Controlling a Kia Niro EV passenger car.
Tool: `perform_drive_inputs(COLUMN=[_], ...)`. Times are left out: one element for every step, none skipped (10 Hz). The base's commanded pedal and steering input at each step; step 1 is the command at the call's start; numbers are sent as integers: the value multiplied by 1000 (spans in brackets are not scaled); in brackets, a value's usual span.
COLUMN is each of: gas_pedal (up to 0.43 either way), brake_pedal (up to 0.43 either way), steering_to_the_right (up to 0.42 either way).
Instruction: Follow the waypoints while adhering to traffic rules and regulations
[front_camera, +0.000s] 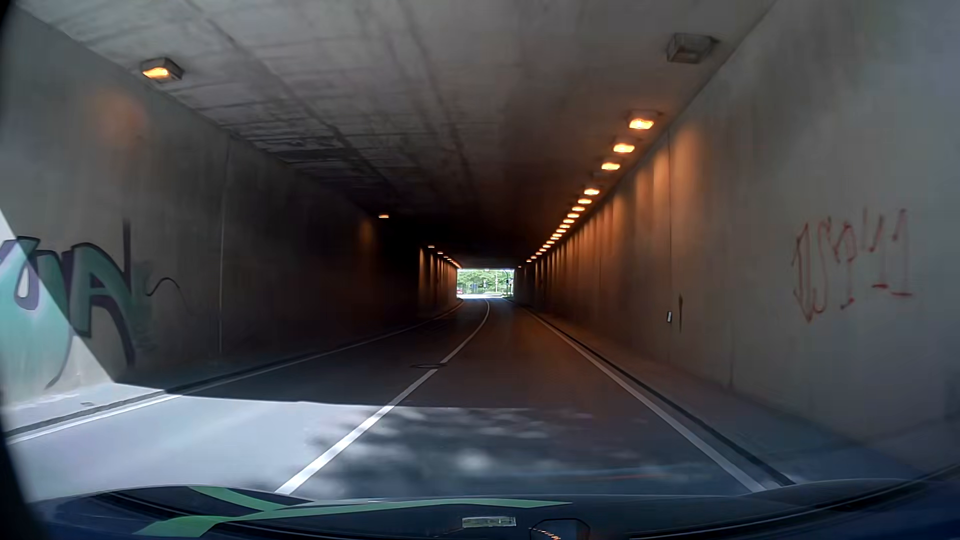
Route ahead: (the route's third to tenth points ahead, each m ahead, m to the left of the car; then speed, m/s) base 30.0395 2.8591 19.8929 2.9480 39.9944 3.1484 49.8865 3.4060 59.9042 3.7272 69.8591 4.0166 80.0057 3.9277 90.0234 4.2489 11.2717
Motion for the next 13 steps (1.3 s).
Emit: perform_drive_inputs(gas_pedal=[0,0,0,0,8,28,28,28,28,28,28,28,28], brake_pedal=[0,0,0,0,0,0,0,0,0,0,0,0,0], steering_to_the_right=[-8,-8,-8,-8,-7,-7,-7,-7,-7,-7,-6,-5,-5])
